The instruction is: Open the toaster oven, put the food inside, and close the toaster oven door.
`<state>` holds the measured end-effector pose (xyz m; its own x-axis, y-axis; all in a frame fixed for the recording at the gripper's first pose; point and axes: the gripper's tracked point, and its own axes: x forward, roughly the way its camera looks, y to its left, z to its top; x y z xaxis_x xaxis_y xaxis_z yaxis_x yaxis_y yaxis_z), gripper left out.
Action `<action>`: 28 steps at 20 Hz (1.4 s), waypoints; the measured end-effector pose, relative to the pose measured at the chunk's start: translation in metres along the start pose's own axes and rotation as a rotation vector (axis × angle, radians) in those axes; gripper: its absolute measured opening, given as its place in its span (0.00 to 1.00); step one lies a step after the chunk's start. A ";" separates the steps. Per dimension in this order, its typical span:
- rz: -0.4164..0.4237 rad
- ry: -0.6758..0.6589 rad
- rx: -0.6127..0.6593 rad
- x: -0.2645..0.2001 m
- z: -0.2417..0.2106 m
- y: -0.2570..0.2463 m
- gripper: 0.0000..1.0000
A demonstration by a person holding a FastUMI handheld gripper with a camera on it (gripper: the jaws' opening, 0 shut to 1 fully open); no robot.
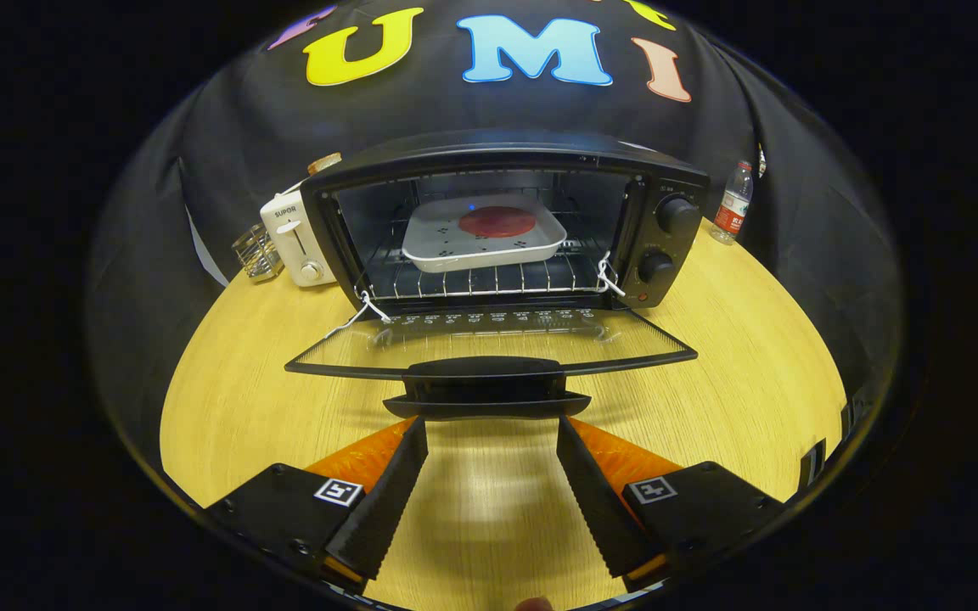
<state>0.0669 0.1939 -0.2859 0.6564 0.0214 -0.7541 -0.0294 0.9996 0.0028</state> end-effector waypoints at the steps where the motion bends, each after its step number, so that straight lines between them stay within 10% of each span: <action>1: 0.003 -0.012 0.000 -0.002 0.004 0.000 0.98; 28: 0.026 -0.476 -0.094 -0.095 0.097 -0.036 0.98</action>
<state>0.0784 0.1576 -0.1507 0.9260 0.0750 -0.3700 -0.1039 0.9929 -0.0588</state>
